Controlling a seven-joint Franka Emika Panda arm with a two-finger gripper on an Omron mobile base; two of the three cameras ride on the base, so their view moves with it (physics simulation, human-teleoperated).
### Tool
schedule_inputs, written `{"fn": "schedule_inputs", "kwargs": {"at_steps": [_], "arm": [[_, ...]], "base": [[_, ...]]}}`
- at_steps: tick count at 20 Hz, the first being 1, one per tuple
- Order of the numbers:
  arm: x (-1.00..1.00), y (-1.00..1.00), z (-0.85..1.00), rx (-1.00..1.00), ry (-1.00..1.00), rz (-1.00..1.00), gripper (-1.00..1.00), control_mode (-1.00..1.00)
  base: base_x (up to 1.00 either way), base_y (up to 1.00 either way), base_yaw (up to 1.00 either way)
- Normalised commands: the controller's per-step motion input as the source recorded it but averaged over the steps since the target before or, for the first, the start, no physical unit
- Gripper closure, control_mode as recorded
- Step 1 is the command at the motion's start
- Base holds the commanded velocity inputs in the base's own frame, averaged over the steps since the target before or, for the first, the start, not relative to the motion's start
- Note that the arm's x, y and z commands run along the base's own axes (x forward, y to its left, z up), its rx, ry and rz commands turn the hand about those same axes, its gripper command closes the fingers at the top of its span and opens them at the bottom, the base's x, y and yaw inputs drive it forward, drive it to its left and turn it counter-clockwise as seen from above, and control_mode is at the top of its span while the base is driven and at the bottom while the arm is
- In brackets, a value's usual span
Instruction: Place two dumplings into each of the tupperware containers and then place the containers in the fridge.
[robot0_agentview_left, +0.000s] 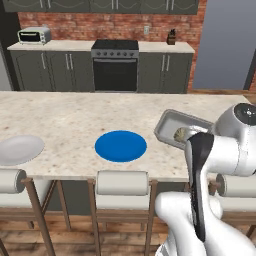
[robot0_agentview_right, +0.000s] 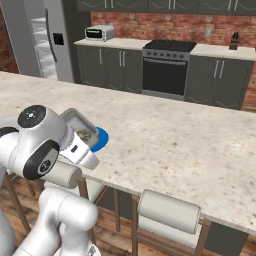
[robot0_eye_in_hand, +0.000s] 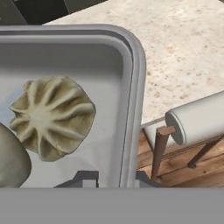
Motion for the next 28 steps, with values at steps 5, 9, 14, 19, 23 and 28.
{"fn": "schedule_inputs", "kwargs": {"at_steps": [5, 9, 14, 19, 23, 28], "arm": [[0.00, 0.49, -0.01, -0.03, 0.06, 0.16, 1.00, -1.00], [0.00, 0.18, -0.48, 0.22, -0.06, 0.13, 1.00, -1.00], [0.00, -0.09, -0.32, 0.18, -0.02, 0.07, 1.00, -1.00], [0.00, 0.01, -0.08, -0.10, 0.04, -0.02, 1.00, -1.00], [0.00, 0.03, -0.23, -0.27, 0.12, -0.01, 1.00, -1.00], [-0.03, 0.03, -0.15, -0.13, 0.02, 0.00, 1.00, 1.00]], "base": [[0.00, 0.00, 0.00], [0.00, 0.00, 0.00], [0.00, 0.00, 0.00], [0.00, 0.00, 0.00], [0.00, 0.00, 0.00], [-0.03, 0.00, 0.03]]}}
